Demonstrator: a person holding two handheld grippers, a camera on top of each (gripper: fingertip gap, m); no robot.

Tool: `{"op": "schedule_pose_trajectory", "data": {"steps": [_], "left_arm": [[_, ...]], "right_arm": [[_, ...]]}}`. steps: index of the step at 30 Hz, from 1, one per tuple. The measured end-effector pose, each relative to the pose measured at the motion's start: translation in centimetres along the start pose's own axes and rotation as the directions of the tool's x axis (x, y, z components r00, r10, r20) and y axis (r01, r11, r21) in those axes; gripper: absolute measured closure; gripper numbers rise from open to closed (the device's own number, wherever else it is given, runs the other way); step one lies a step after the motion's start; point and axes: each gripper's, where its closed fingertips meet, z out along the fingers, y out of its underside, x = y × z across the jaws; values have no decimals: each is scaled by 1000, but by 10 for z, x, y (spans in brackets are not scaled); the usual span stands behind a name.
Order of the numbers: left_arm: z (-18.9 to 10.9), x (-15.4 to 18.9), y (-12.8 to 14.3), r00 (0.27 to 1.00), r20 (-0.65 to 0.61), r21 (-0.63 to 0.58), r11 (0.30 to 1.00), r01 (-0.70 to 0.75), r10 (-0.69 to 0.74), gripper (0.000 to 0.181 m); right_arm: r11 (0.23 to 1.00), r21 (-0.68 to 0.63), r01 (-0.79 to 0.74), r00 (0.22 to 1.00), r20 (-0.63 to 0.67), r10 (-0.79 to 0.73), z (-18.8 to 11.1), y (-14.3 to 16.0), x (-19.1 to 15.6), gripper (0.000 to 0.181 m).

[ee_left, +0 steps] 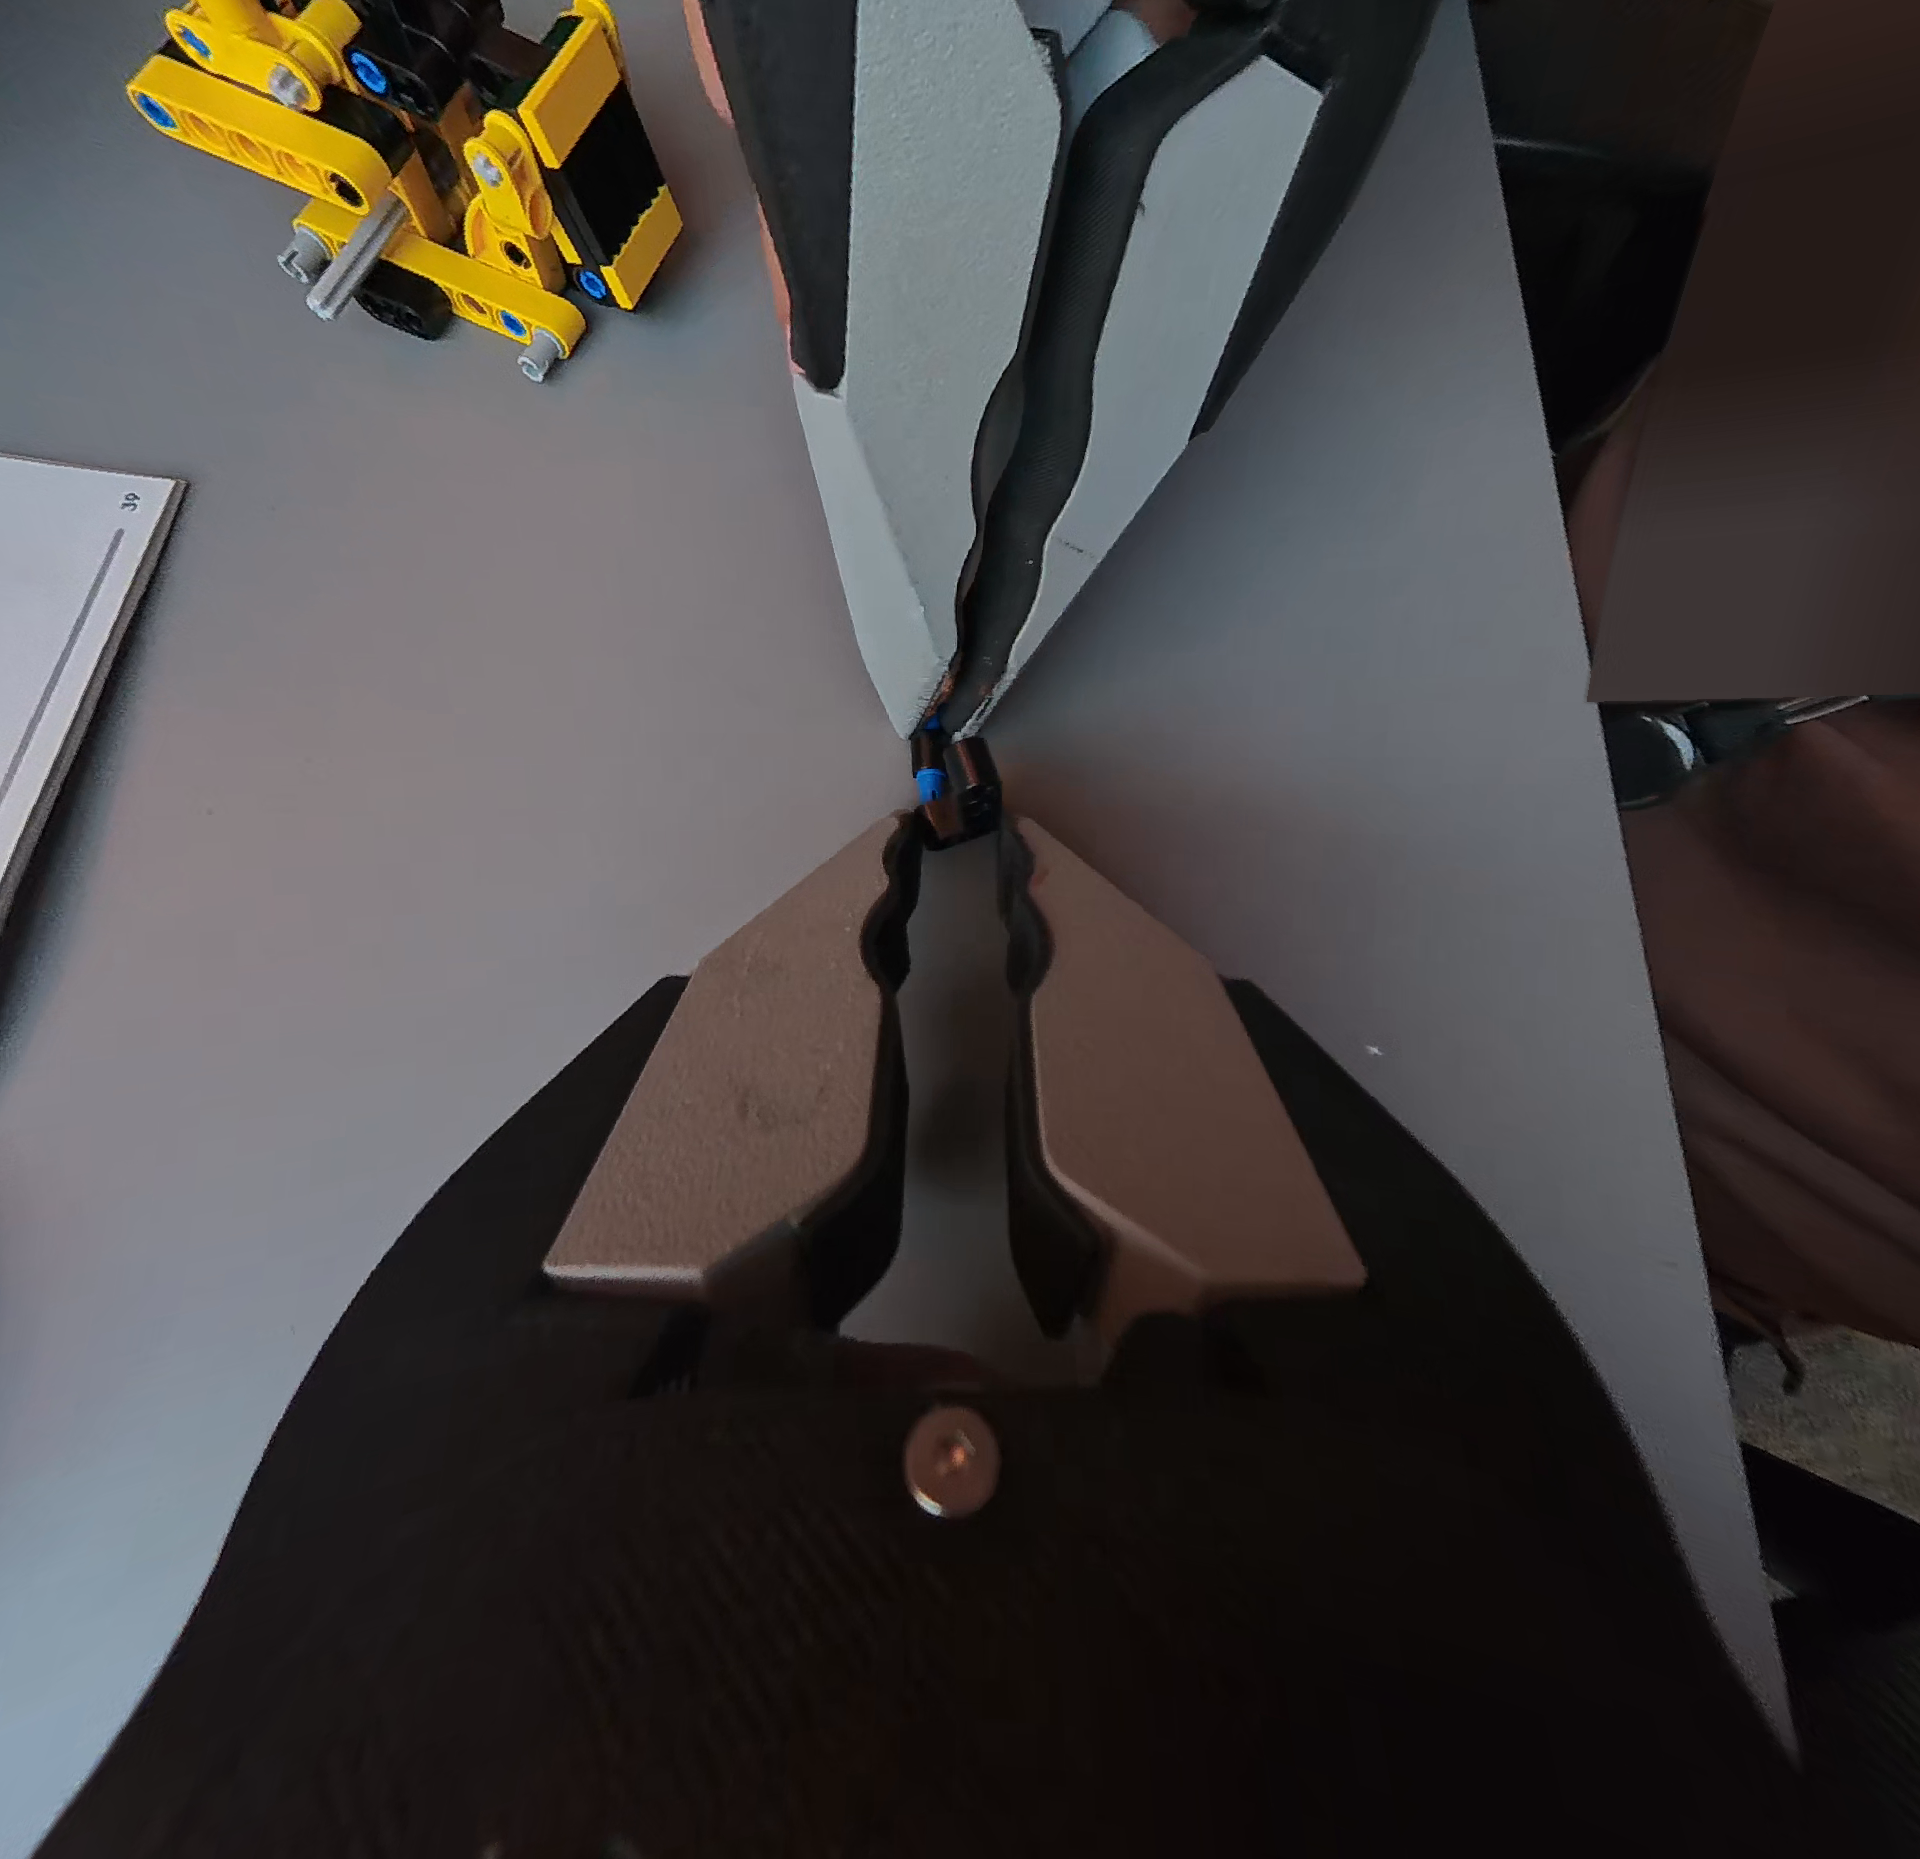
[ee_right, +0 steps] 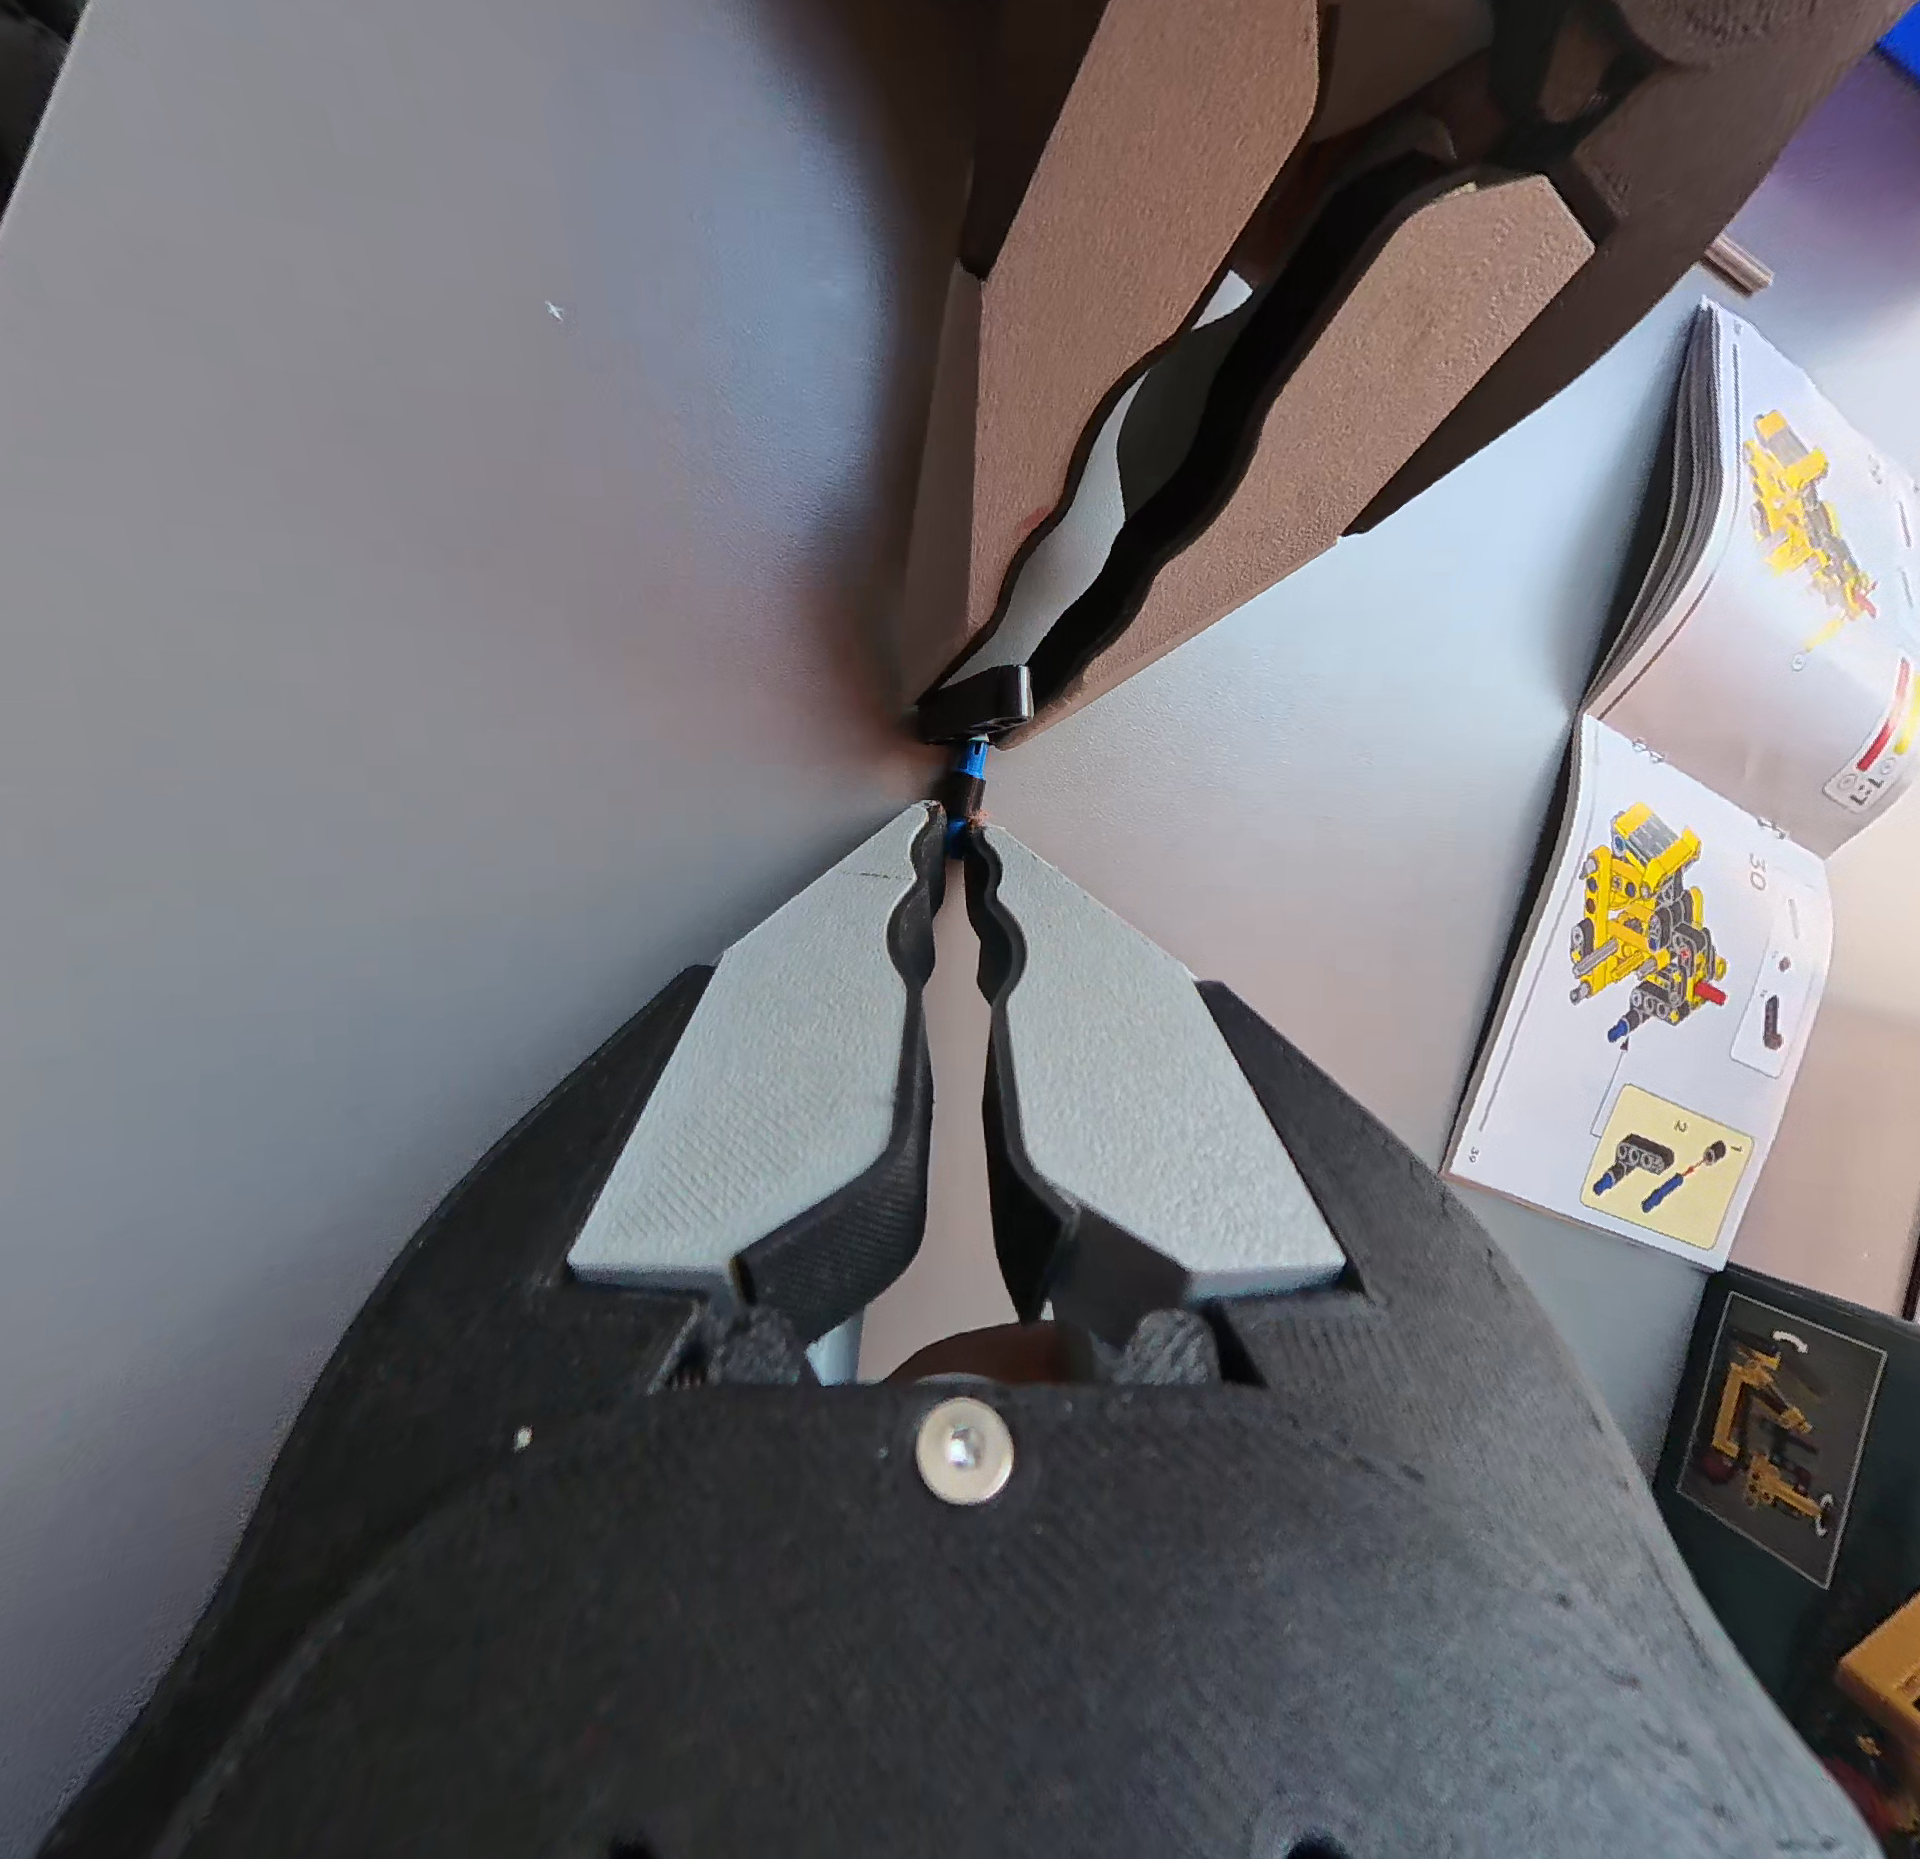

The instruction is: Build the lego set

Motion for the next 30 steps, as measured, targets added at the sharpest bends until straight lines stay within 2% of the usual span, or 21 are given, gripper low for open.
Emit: {"op": "schedule_pose_trajectory", "data": {"steps": [6,21,30], "left_arm": [[1,4,0,998,-65,13,1000,-2,3,169],[3,10,-2,992,-124,14,1000,-27,28,171],[0,12,0,994,-91,27,998,-54,56,169]], "right_arm": [[997,4,78,996,33,-78,0,-2,-3,181],[989,44,144,989,22,-145,5,-12,-8,181],[995,96,8,1000,14,-10,4,-11,-7,180]]}}
